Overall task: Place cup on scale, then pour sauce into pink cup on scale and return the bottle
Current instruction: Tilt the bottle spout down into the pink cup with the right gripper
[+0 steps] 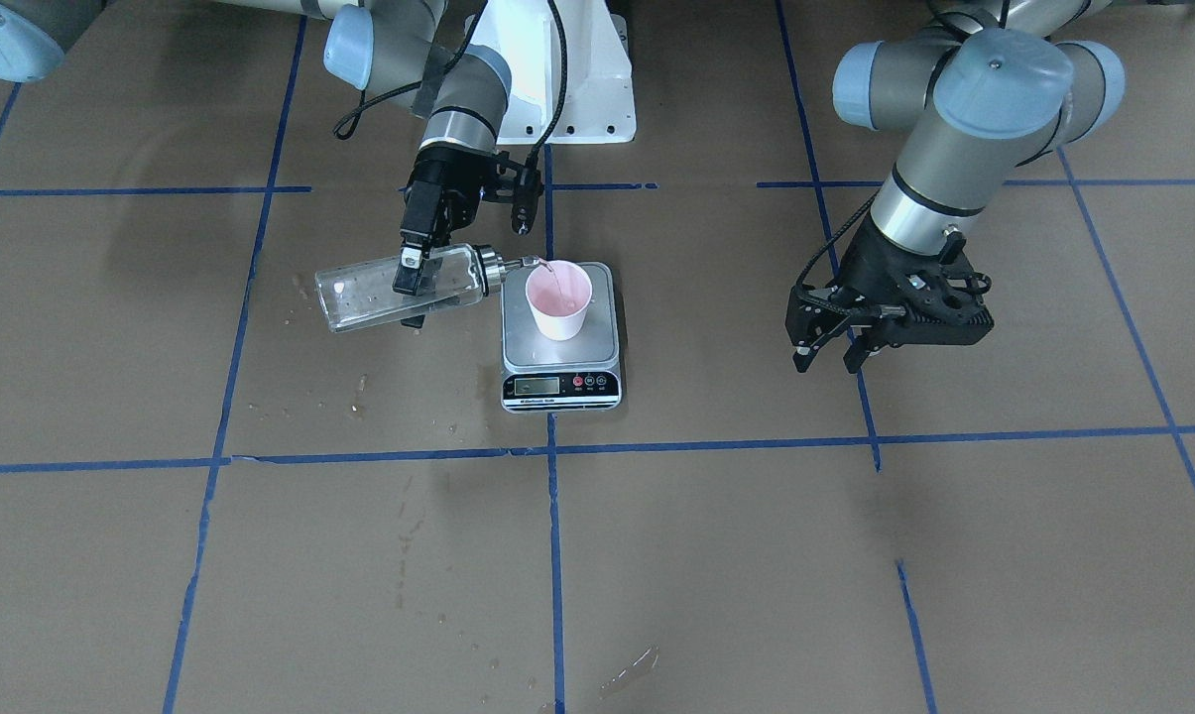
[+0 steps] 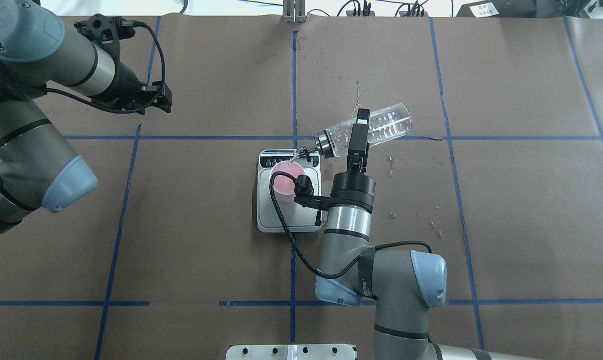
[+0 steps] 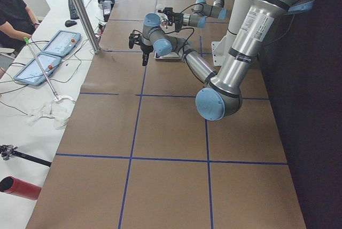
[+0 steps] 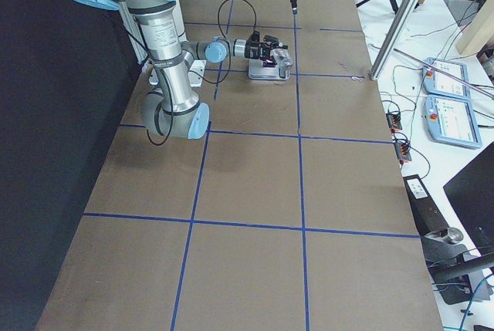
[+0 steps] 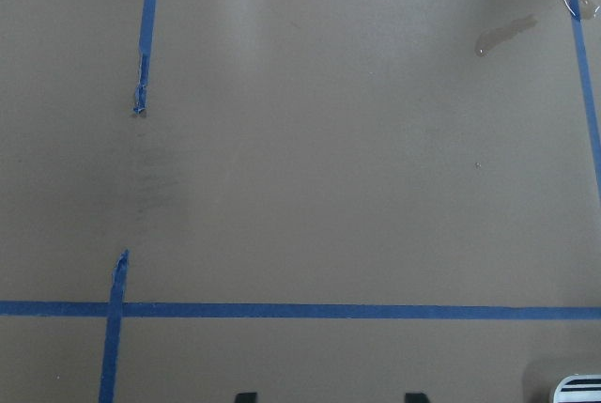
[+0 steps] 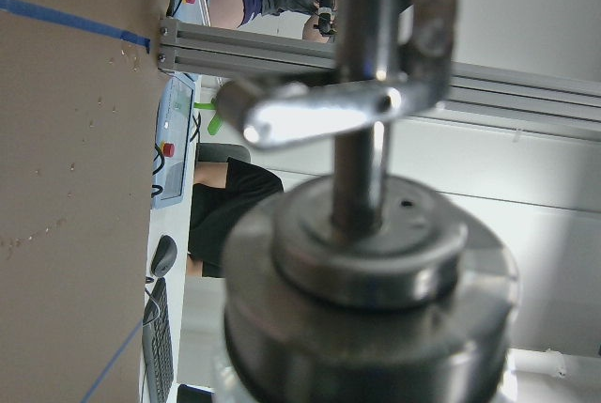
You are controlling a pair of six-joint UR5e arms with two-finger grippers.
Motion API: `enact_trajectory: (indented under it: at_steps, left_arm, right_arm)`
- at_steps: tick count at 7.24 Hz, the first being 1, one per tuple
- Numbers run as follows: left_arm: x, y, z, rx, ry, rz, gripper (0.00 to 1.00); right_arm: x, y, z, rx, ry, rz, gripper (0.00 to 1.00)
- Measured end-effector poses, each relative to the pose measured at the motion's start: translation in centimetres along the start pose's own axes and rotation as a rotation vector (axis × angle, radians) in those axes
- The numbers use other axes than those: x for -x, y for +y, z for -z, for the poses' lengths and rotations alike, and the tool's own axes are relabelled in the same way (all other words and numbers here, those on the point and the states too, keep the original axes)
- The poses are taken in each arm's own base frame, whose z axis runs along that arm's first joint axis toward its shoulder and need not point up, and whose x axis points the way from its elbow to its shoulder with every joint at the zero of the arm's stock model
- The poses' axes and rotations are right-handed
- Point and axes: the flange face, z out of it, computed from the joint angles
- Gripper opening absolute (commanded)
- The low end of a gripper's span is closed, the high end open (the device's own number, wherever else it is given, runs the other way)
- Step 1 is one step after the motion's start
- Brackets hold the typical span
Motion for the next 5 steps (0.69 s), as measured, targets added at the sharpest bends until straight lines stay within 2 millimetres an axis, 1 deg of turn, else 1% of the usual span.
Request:
enact_trajectory:
  at_steps: [3, 5]
  left_arm:
    - [0.01, 0.04, -0.09, 0.002, -0.001, 0.0, 0.61]
    - [0.01, 0.07, -0.12, 0.003, -0.001, 0.0, 0.61]
  right_arm:
    - [0.1, 0.15, -0.04, -0.004, 0.016, 0.037, 0.0]
    - [0.01, 0.13, -0.09, -0.005, 0.021, 0.033, 0.0]
